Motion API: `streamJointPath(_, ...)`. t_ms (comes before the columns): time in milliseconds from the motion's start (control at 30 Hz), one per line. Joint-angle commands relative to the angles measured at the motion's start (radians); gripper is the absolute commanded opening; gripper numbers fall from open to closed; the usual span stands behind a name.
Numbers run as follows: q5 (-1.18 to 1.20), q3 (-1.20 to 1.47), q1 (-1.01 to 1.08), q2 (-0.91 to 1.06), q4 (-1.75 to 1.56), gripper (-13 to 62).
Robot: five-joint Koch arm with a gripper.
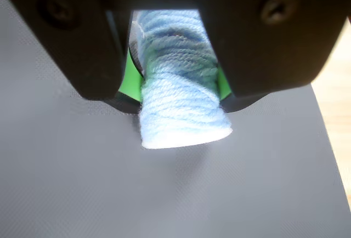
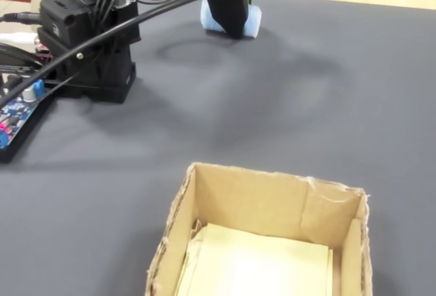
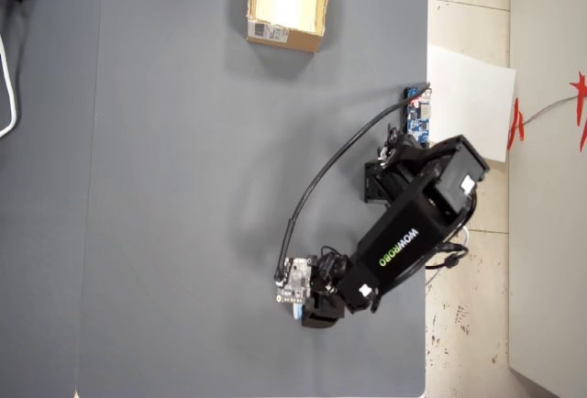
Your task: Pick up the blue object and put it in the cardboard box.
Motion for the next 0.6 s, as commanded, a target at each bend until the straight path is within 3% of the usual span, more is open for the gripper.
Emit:
streamJointPath(0,0.026,-0.063,0.017,0.044,-0.058,11.3)
streamJointPath(133,0.025,-0.044,0.107,0.147,-0.072,11.4)
streamJointPath(567,-0.393,-0.003,0.442,0.422,-0.249,11.5)
